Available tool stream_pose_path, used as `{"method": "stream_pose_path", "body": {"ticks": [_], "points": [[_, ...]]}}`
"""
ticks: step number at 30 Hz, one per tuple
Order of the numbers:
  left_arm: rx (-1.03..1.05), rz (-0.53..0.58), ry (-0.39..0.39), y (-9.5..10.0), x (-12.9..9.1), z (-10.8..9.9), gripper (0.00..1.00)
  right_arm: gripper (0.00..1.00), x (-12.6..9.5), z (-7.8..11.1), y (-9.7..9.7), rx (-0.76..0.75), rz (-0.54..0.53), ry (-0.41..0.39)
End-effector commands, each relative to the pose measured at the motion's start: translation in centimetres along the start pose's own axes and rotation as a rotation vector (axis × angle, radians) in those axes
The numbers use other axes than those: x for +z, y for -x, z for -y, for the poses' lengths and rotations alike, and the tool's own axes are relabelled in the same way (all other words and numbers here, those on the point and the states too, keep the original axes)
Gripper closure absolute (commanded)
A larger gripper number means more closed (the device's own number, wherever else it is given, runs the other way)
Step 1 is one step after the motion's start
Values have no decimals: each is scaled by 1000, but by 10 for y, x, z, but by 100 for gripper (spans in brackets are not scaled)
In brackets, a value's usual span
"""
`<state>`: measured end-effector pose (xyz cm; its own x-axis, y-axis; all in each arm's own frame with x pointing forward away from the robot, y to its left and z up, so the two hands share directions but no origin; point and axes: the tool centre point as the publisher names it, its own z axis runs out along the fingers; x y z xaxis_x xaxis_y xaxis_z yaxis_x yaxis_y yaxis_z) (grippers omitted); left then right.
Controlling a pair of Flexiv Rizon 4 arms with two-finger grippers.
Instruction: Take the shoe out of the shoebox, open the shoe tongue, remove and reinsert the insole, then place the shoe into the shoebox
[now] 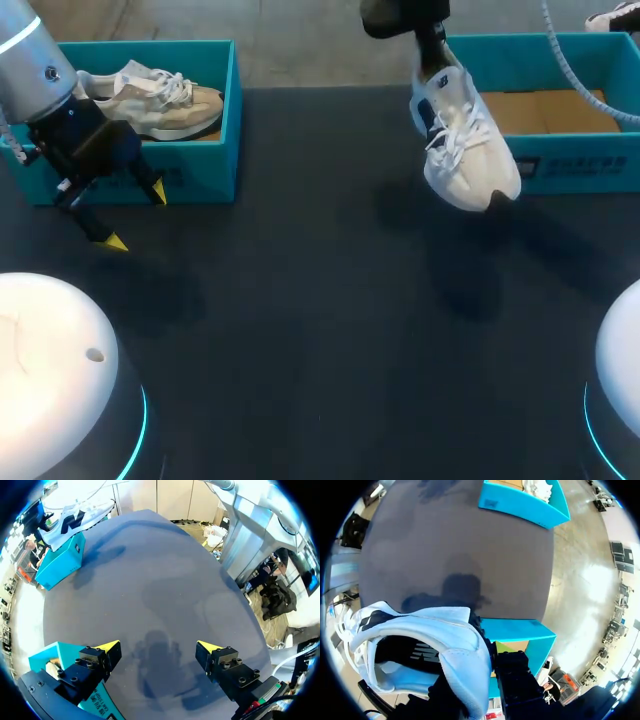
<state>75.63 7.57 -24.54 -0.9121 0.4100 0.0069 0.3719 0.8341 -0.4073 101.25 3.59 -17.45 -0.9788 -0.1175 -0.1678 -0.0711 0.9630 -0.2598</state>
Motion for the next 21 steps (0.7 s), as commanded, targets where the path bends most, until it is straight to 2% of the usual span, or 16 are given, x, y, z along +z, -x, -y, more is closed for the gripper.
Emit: {"method": "stream_pose_path", "body": {"ticks": [1,3,4,6,11,13,14,17,21], "points": [[0,0,2,-1,0,0,0,100,-2,1,-1,0,2,0],[0,0,2,-1,0,0,0,100,-2,1,-1,0,2,0],[0,0,2,-1,0,0,0,100,-4,11,5,14,31,-3],[0,0,2,-1,0,0,0,100,-12,36,22,29,40,-63],[0,0,2,-1,0,0,0,100,-23,92,61,28,83,-62],[0,0,2,-1,0,0,0,100,-20,109,74,23,80,-67],[0,0,2,-1,0,0,0,100,-17,118,81,-9,101,-24],[0,0,2,-1,0,0,0,100,-8,140,100,-29,81,-15],[0,0,2,-1,0,0,0,100,7,165,122,11,52,-13]]}}
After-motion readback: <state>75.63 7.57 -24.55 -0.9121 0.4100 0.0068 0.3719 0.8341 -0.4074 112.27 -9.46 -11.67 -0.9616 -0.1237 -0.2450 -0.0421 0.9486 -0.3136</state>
